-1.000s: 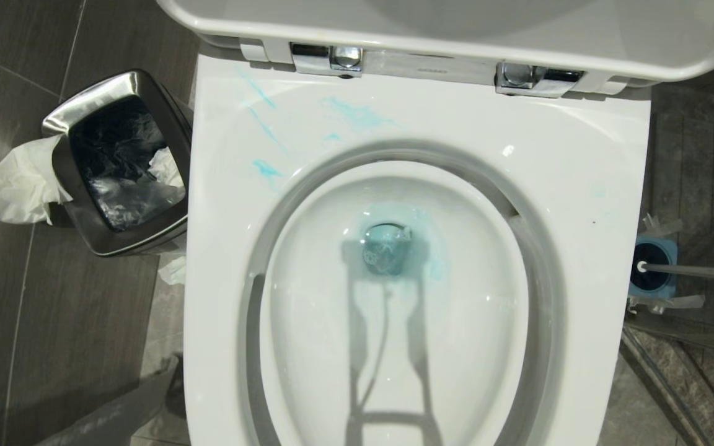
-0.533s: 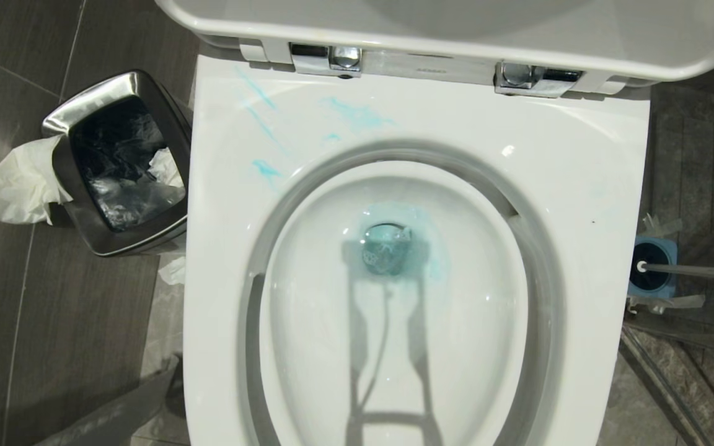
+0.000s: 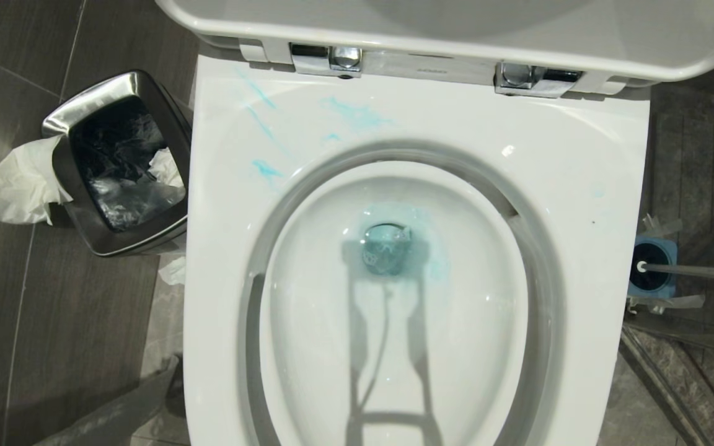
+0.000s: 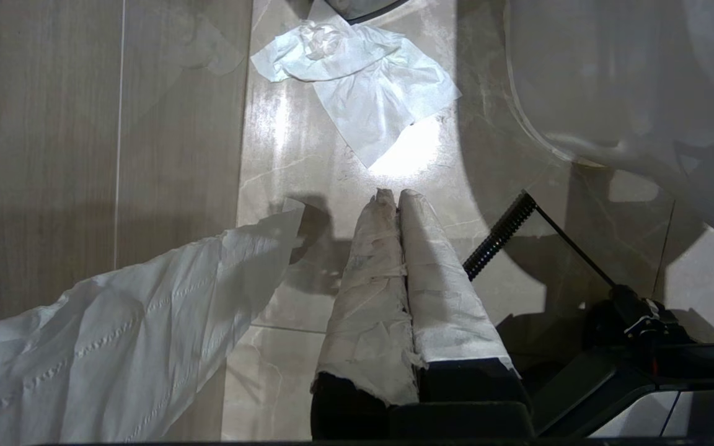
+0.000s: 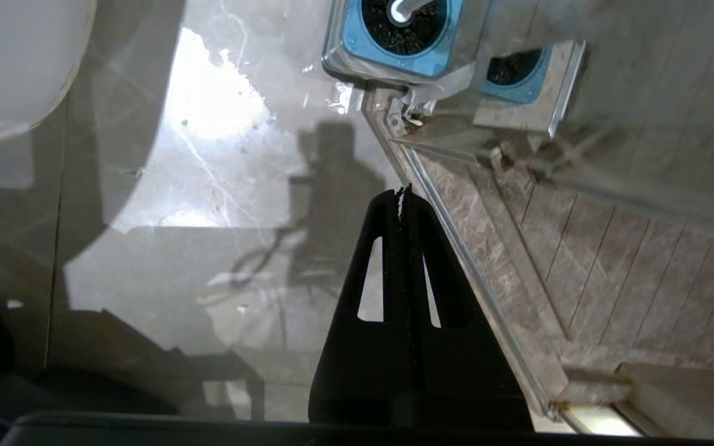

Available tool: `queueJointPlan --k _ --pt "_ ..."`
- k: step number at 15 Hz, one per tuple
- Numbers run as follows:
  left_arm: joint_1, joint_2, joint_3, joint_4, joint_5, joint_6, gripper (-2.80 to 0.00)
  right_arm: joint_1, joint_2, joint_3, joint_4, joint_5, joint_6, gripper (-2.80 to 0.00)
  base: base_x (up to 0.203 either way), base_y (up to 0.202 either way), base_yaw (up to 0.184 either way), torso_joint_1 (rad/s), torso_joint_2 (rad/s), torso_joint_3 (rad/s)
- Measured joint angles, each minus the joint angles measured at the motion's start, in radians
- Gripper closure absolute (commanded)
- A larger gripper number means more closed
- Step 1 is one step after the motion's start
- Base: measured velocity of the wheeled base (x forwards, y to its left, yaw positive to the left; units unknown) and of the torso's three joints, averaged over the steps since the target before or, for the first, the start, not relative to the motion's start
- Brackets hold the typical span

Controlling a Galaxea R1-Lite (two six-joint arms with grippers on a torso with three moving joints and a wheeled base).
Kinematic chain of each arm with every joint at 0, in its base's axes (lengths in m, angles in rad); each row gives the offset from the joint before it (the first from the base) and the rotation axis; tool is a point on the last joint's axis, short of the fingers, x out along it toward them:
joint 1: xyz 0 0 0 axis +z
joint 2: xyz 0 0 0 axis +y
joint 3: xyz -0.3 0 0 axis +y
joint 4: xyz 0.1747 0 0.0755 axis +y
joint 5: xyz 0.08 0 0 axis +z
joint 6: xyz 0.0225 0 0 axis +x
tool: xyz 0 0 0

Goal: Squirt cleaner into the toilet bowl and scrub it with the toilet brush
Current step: Scrub the toilet bowl

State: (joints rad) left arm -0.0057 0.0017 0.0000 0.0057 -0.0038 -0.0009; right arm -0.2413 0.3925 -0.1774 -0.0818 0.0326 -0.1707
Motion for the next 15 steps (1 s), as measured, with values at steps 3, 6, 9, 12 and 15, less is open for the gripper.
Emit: queueJointPlan --k 3,6,9,12,15 --pt "0.000 0.000 0.000 0.000 0.000 0.000 0.00 0.000 0.137 -0.086 -0.021 0.001 0.002 0.00 0.000 0.000 0.000 0.000 0.00 0.000" --pt "0.000 0.000 0.000 0.000 0.000 0.000 0.00 0.000 0.276 -0.105 -0.156 0.001 0.000 0.00 0.000 0.000 0.000 0.000 0.00 0.000" --pt "0.000 0.000 0.000 0.000 -0.001 0.000 0.00 0.000 0.363 -0.104 -0.214 0.002 -0.001 0.00 0.000 0.000 0.000 0.000 0.00 0.000" --pt "0.000 0.000 0.000 0.000 -0.001 0.000 0.00 0.000 0.395 -0.095 -0.215 0.001 -0.004 0.00 0.000 0.000 0.000 0.000 0.00 0.000" --pt "0.000 0.000 0.000 0.000 0.000 0.000 0.00 0.000 0.408 -0.080 -0.215 0.001 -0.001 0.00 0.000 0.000 0.000 0.000 0.00 0.000"
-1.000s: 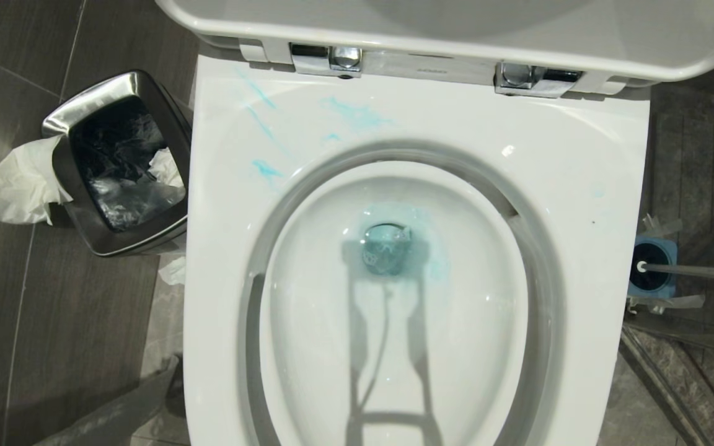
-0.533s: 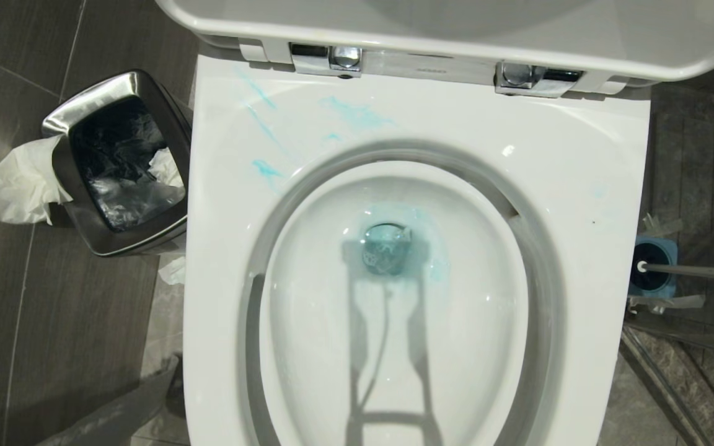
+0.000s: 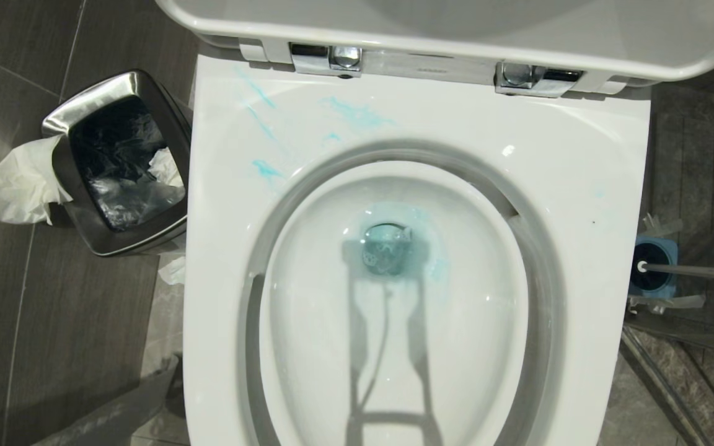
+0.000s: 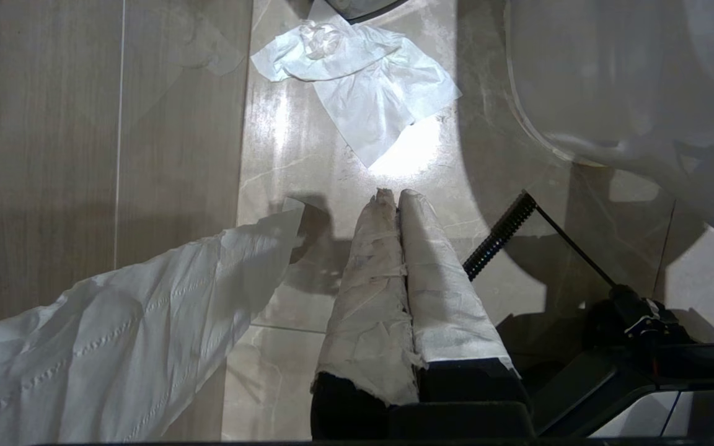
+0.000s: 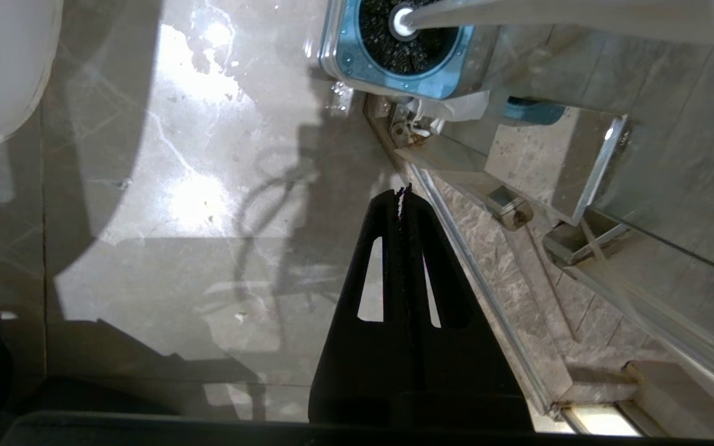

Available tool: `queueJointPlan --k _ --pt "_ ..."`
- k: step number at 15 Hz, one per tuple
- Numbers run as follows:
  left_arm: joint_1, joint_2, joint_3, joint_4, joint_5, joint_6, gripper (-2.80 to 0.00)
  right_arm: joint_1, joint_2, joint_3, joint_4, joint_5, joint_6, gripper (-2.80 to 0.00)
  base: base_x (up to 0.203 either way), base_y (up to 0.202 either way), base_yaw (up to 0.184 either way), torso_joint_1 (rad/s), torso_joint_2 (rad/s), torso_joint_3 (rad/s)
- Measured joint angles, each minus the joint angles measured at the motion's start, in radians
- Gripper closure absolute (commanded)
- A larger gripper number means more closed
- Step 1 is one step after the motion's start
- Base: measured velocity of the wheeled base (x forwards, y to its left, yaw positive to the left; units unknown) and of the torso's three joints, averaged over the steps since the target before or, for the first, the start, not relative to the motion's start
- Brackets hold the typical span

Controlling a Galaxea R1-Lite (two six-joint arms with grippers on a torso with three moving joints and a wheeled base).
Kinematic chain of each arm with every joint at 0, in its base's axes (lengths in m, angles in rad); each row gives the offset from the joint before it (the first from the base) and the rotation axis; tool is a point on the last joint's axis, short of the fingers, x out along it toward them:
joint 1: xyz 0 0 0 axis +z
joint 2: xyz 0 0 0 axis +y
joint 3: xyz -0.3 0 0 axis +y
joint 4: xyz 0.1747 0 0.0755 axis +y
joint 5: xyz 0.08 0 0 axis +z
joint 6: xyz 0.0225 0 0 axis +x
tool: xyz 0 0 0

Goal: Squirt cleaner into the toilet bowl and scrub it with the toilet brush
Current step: Scrub the toilet bowl

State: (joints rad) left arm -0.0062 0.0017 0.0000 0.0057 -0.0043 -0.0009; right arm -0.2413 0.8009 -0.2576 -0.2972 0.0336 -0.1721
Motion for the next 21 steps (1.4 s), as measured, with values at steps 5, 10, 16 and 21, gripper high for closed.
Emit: queueJointPlan --k 5,10,16,21 --pt "0.000 0.000 0.000 0.000 0.000 0.000 0.00 -0.001 0.031 0.001 -0.001 -0.003 -0.004 -2.80 0.000 0.000 0.000 0.000 0.00 0.000" --pt "0.000 0.000 0.000 0.000 0.000 0.000 0.00 -0.001 0.026 0.022 -0.001 -0.018 -0.002 -2.80 0.000 0.000 0.000 0.000 0.00 0.000" --pt "0.000 0.000 0.000 0.000 0.000 0.000 0.00 -0.010 0.025 0.060 -0.126 -0.089 0.001 -2.80 0.000 0.000 0.000 0.000 0.00 0.000" --pt "0.000 0.000 0.000 0.000 0.000 0.000 0.00 -0.031 0.064 0.063 -0.254 -0.172 -0.006 -2.80 0.000 0.000 0.000 0.000 0.00 0.000"
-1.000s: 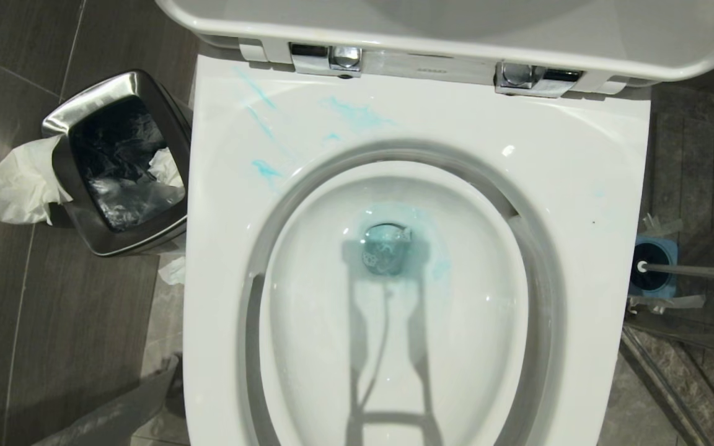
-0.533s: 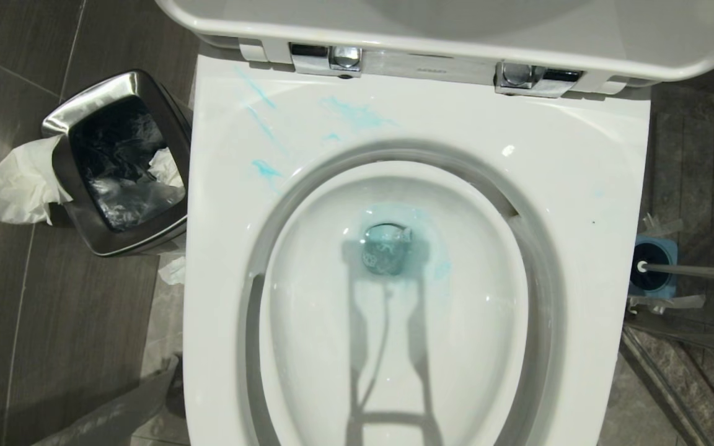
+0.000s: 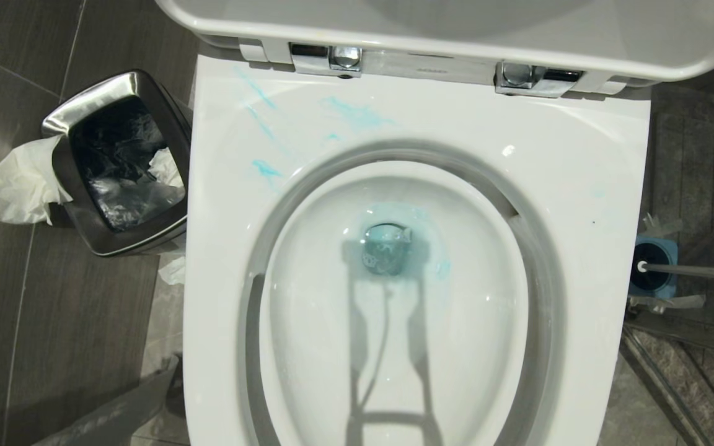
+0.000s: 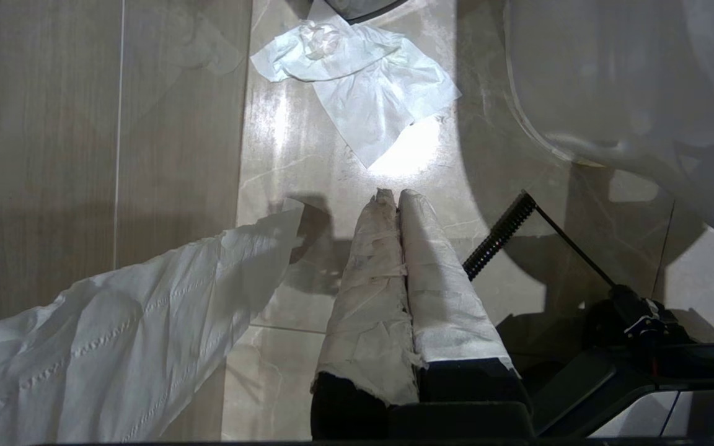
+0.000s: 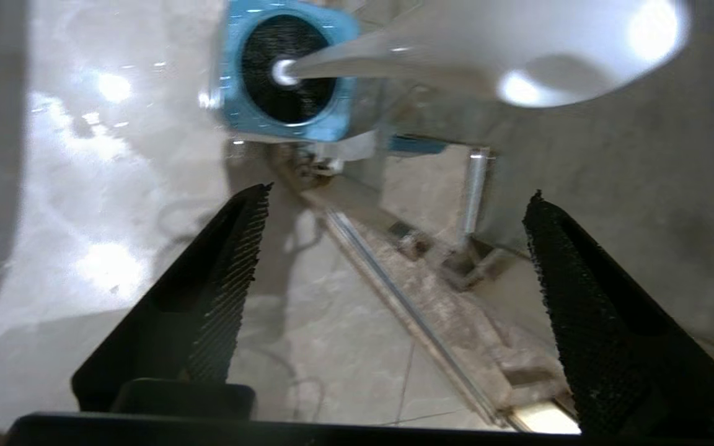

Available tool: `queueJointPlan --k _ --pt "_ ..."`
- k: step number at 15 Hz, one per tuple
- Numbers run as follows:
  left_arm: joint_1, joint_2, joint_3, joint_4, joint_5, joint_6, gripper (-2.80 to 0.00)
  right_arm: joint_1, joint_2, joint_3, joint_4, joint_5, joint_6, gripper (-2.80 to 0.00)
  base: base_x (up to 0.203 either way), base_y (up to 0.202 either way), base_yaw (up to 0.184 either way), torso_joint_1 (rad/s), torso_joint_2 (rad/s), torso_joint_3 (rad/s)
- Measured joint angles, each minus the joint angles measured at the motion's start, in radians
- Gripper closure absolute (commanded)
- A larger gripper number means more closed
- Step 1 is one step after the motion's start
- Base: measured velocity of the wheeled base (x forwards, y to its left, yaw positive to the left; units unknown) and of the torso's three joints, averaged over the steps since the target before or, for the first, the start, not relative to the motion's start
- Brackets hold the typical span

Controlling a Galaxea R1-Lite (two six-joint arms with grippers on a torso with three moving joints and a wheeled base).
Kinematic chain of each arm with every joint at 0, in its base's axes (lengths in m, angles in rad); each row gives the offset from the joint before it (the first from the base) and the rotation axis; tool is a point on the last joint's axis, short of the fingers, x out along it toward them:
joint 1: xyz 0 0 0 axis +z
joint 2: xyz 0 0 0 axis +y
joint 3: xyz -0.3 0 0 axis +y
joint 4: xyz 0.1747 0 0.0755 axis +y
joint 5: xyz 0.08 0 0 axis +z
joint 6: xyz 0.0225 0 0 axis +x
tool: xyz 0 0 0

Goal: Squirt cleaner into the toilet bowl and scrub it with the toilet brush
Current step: Scrub the toilet bowl

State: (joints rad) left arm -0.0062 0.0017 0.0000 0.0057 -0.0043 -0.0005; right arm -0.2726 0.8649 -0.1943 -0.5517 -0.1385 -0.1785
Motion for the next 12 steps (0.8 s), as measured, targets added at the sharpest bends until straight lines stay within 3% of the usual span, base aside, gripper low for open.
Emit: queueJointPlan --k 6,10,12 --pt "0.000 0.000 0.000 0.000 0.000 -0.001 0.00 -0.026 0.062 -0.001 -0.054 -0.009 0.020 -2.80 0.000 0.000 0.000 0.000 0.00 0.000" --pt "0.000 0.000 0.000 0.000 0.000 -0.001 0.00 -0.044 0.170 0.007 -0.228 -0.004 0.034 -2.80 0.000 0.000 0.000 0.000 0.00 0.000" --pt "0.000 0.000 0.000 0.000 0.000 -0.001 0.00 -0.047 0.209 0.034 -0.316 0.039 0.038 -2.80 0.000 0.000 0.000 0.000 0.00 0.000"
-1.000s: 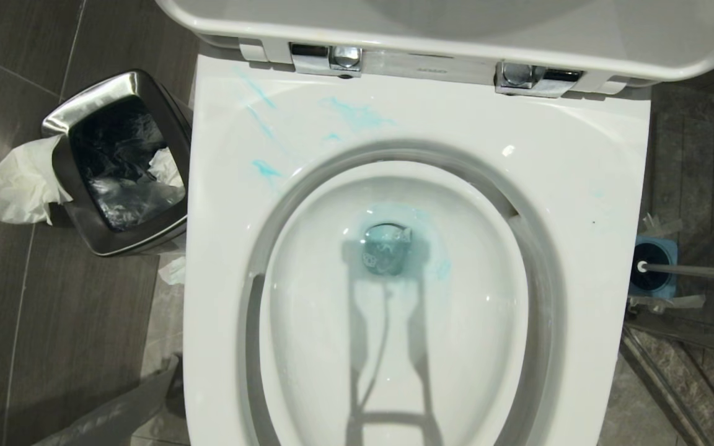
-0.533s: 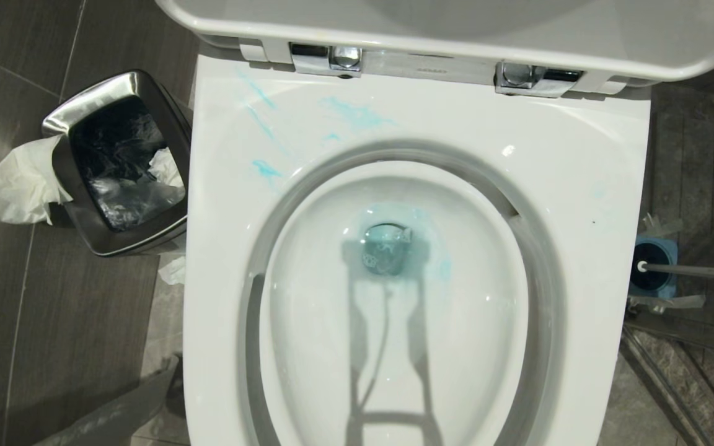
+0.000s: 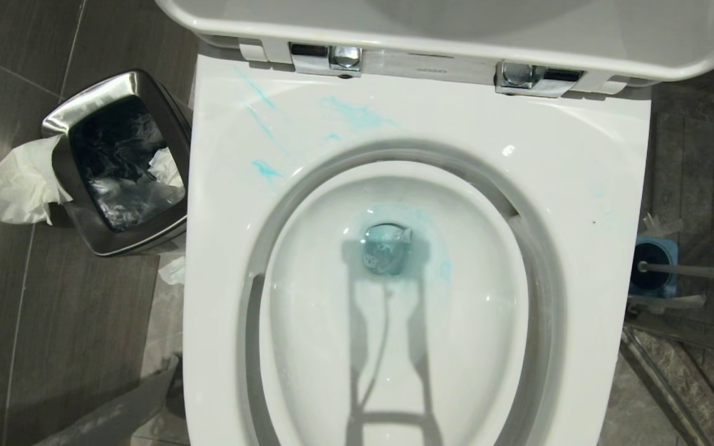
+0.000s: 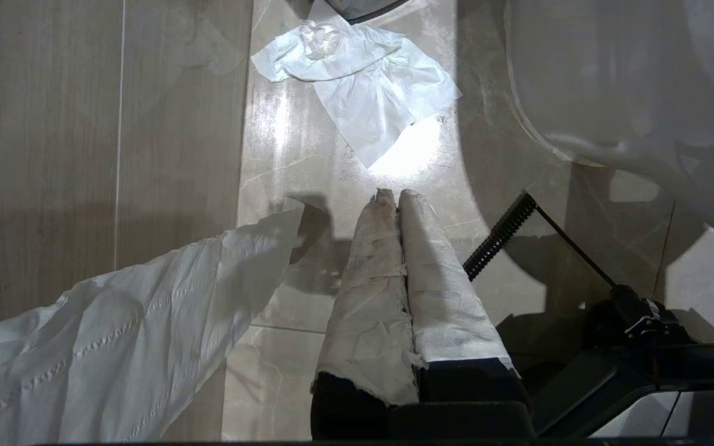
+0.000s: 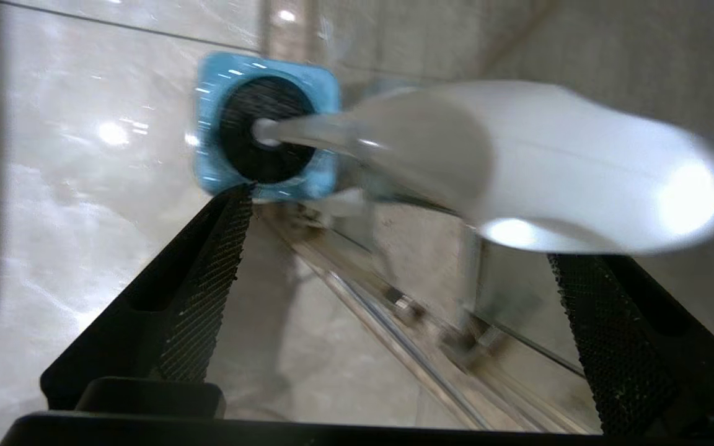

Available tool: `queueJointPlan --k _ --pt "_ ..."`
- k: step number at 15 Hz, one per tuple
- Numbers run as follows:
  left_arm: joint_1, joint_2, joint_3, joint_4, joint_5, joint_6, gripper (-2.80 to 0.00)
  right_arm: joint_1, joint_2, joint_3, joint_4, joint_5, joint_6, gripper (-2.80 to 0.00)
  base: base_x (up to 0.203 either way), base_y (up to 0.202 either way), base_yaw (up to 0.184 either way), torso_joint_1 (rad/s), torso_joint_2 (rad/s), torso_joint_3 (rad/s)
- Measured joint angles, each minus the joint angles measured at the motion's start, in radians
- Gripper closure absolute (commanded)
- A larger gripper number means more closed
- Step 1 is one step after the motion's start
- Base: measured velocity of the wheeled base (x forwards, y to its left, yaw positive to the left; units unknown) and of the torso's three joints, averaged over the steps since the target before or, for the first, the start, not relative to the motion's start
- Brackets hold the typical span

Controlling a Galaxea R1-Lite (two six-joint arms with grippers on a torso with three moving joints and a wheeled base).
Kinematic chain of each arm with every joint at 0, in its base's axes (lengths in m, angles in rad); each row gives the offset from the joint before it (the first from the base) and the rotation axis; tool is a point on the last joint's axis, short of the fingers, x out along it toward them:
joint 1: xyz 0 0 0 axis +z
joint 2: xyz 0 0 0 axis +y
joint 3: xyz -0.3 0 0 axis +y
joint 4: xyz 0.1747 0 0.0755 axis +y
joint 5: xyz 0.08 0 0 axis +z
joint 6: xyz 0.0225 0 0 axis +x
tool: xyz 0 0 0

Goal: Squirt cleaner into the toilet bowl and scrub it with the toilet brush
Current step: Scrub the toilet bowl

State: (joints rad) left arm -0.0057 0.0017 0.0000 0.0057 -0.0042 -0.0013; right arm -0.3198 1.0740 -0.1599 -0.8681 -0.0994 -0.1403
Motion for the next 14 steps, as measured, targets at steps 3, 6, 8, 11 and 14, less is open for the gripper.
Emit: queueJointPlan --k 3,6,8,11,14 --pt "0.000 0.000 0.000 0.000 0.000 0.000 0.00 -0.001 0.046 0.026 -0.066 0.076 0.014 -2.80 0.000 0.000 0.000 0.000 0.00 0.000" --pt "0.000 0.000 0.000 0.000 0.000 0.000 0.00 -0.001 0.120 0.056 -0.211 0.091 0.013 -2.80 0.000 0.000 0.000 0.000 0.00 0.000" --pt "0.000 0.000 0.000 0.000 0.000 0.000 0.00 -0.001 0.194 0.093 -0.366 0.091 0.007 -2.80 0.000 0.000 0.000 0.000 0.00 0.000" --pt "0.000 0.000 0.000 0.000 0.000 0.000 0.00 -0.002 0.273 0.148 -0.553 0.092 -0.002 -2.80 0.000 0.000 0.000 0.000 0.00 0.000" --pt "0.000 0.000 0.000 0.000 0.000 0.000 0.00 -0.003 0.297 0.156 -0.591 0.092 -0.014 -2.80 0.000 0.000 0.000 0.000 0.00 0.000"
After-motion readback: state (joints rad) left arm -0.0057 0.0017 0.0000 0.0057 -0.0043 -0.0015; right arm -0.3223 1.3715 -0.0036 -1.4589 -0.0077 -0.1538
